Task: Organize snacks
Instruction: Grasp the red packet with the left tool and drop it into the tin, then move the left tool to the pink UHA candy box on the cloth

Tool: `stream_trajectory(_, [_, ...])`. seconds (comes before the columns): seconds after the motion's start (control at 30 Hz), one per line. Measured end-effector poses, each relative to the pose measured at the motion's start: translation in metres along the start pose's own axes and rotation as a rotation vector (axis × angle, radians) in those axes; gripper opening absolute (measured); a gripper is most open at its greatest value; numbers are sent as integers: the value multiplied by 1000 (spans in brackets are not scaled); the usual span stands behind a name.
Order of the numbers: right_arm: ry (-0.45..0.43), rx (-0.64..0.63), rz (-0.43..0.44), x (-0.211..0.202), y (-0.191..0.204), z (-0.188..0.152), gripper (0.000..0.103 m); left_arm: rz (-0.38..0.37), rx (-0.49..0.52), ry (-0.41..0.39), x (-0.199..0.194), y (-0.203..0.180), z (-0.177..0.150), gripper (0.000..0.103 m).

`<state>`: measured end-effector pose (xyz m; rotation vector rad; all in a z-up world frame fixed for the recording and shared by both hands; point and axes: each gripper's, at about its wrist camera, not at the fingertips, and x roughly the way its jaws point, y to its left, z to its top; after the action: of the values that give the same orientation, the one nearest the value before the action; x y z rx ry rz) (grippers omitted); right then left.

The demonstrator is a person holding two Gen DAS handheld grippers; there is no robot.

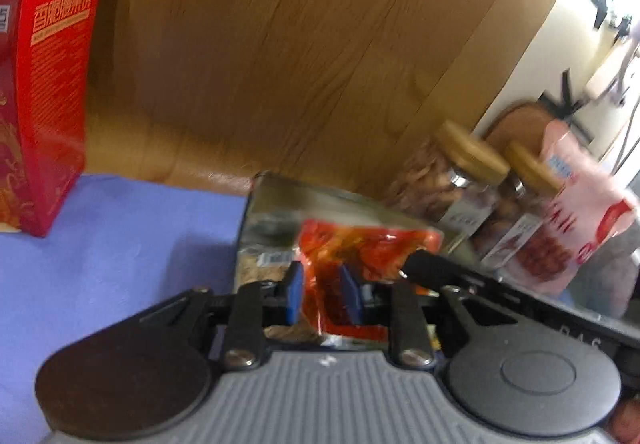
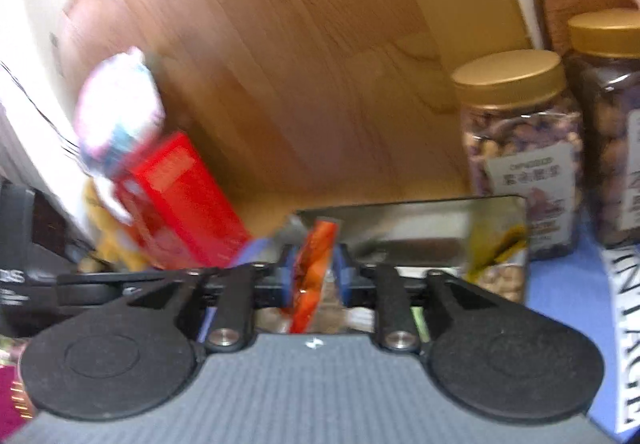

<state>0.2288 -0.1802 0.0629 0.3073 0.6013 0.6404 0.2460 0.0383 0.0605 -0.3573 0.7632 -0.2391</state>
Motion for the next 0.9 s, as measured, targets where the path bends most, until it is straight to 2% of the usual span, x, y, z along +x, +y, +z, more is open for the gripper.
stream_trajectory(0.03, [-4,-7,-21,-3,0,-2,40,-19,0,0,-4,3,-4,21])
stream_trajectory(0.13, [-29,2,9,-26,-2,-7,40,-81,1,-43,-35,10,-18,23])
stream_trajectory(0.27, [-5,-24,107,-62,9,-31,40,-116,-8,-52,-82,21,-52,24])
stream_trajectory(0.33, [31,-117,191,-81,25,-58,40,-95,7,-35,-98,25,-76,24])
stream_trajectory(0.47, [145,-341,241,-101,61,-122,39,15,81,-7,-115,24,-122,24])
stream_trajectory(0.53, [185,-436,214,-106,73,-151,39,83,94,6,-118,23,-137,24])
stream_trajectory(0.63, [193,-478,156,-111,74,-173,39,176,121,2,-122,19,-151,24])
stream_trajectory(0.7, [169,-506,57,-113,72,-176,40,229,142,-15,-124,14,-155,24])
stream_trajectory(0.77, [143,-477,-17,-116,61,-172,41,256,149,-26,-127,12,-158,24])
stream_trajectory(0.83, [105,-519,-161,-121,56,-177,41,279,150,-30,-130,12,-160,24])
stream_trajectory(0.9, [84,-514,-217,-122,54,-178,44,290,146,-27,-131,14,-162,25])
